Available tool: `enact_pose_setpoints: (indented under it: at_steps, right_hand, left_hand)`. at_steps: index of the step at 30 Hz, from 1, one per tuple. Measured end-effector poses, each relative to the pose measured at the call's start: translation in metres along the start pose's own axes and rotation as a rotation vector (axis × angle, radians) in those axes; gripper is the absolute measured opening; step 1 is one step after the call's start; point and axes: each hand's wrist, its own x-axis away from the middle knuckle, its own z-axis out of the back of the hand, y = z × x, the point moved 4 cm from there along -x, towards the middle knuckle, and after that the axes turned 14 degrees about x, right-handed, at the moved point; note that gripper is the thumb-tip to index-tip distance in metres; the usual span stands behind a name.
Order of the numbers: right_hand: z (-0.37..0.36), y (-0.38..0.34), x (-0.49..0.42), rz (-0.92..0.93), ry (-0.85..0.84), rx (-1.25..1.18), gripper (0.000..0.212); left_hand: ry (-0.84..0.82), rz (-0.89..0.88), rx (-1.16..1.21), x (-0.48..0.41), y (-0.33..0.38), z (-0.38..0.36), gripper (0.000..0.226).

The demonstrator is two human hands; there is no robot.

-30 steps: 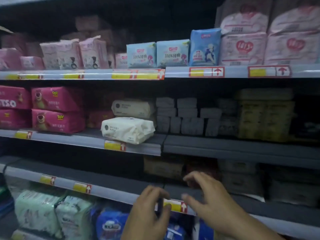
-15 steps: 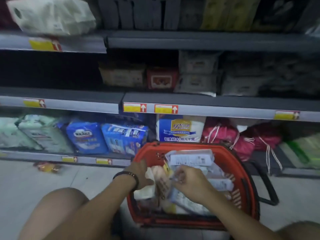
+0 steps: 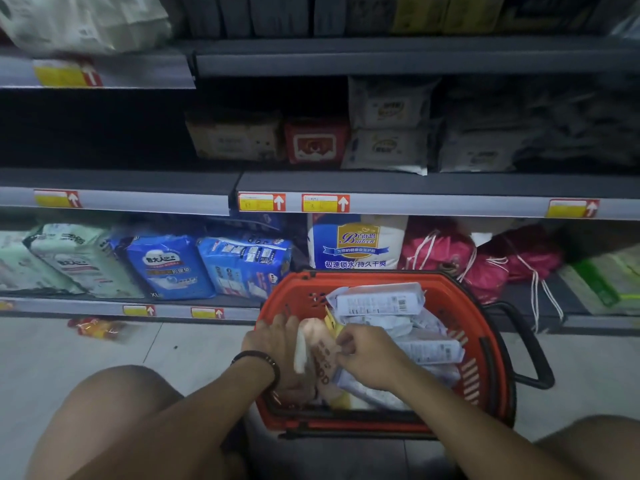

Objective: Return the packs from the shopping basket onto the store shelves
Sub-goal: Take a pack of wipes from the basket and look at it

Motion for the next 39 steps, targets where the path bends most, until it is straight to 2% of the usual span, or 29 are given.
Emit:
enact_pose_setpoints:
  at_steps: [4,6,8,11,14,17,20,22,24,26,29,31,33,36,39]
  right_hand:
    - [0.013,0.005,0.0,-0.013,0.03,-0.083,0.022]
    - [0.02,0.008,0.001,-0.03,0.061,-0.177,0.024]
    - [0.027,0.01,0.002,-0.071,0.087,-0.326,0.036]
    - [0.03,0.012,0.001,-0.148,0.028,-0.633,0.055]
    - [0.027,0.007,-0.001,-0.113,-0.078,-0.945,0.072]
    - [0.029,-0.004,-0.002,-0.041,-0.124,-1.187,0.068]
    - [0.032,-0.007,-0.006,-0.05,-0.054,-1.337,0.082]
    - [0.036,-0.009,-0.006,-0.05,-0.01,-1.414,0.079]
    - [0.045,-0.008,-0.008,-0.036,0.031,-1.448,0.07]
    - [0.059,-0.007,-0.008,-0.002,0.084,-1.434,0.067]
    - [0.086,-0.015,-0.004,0.058,0.167,-1.316,0.062]
    - [0.095,-0.022,-0.001,0.049,0.277,-1.307,0.065]
    - [0.099,-0.029,0.0,0.042,0.353,-1.377,0.073]
    - [0.109,-0.035,0.003,0.144,0.394,-1.368,0.083]
    - [0.122,-0.044,0.016,0.32,0.43,-0.984,0.091]
  left_hand:
    - [0.062,-0.1,0.214,0.015,-0.005,0.039,0.095]
    - [0.139,-0.17,0.461,0.026,-0.017,0.064,0.098]
    - [0.191,-0.244,0.775,0.036,-0.032,0.083,0.094]
    - [0.167,-0.315,1.131,0.047,-0.048,0.098,0.093]
    - [0.183,-0.356,1.293,0.05,-0.05,0.102,0.099]
    - [0.177,-0.4,1.386,0.052,-0.043,0.102,0.098]
    - [0.194,-0.441,1.435,0.055,-0.031,0.104,0.097]
    - [0.237,-0.404,1.521,0.055,-0.029,0.107,0.103]
    - [0.205,-0.342,1.707,0.049,-0.031,0.11,0.098]
    - [0.146,-0.209,1.862,0.044,-0.035,0.115,0.08]
    - [0.014,-0.085,1.774,0.043,-0.03,0.118,0.073]
    - [-0.117,-0.133,1.734,0.048,-0.014,0.115,0.067]
    - [-0.148,-0.156,1.775,0.049,-0.001,0.108,0.062]
    - [-0.097,-0.168,1.936,0.048,0.01,0.106,0.061]
    - [0.085,-0.204,2.105,0.047,0.01,0.121,0.057]
